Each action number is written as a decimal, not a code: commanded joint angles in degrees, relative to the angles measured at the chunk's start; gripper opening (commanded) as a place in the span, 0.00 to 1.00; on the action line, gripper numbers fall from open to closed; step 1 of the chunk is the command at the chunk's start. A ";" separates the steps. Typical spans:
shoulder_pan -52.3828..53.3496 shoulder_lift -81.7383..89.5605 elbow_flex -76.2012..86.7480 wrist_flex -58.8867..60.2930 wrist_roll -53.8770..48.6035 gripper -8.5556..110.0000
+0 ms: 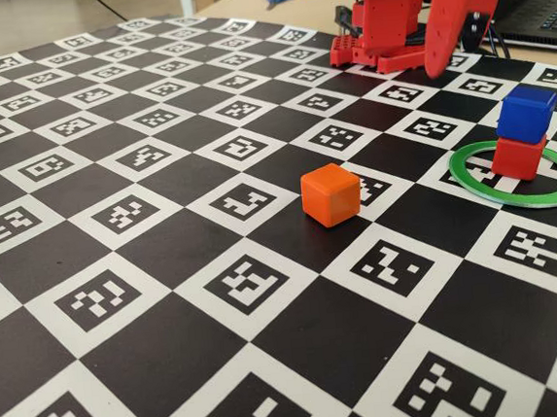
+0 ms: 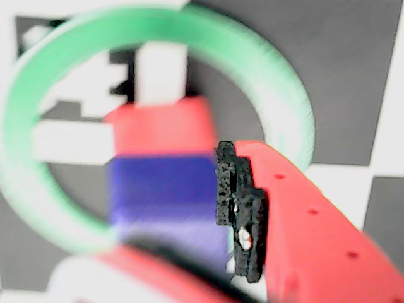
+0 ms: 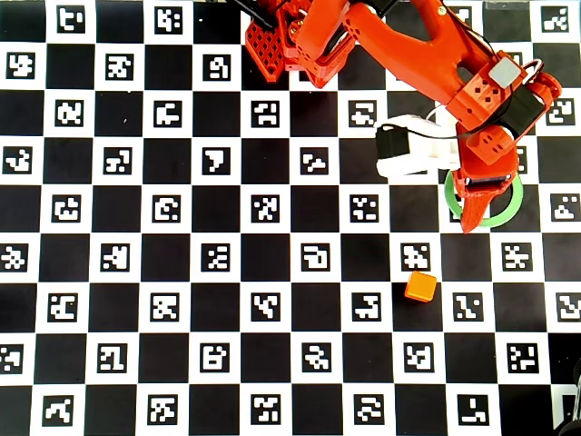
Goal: Grab the red cube then put it in the green circle then put the blue cube on top and finally the orange cube on top
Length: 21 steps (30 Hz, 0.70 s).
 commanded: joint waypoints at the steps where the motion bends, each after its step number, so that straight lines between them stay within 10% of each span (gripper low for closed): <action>1: 1.41 5.19 -9.49 1.14 0.18 0.46; 21: 7.47 -17.67 -40.08 7.12 5.54 0.43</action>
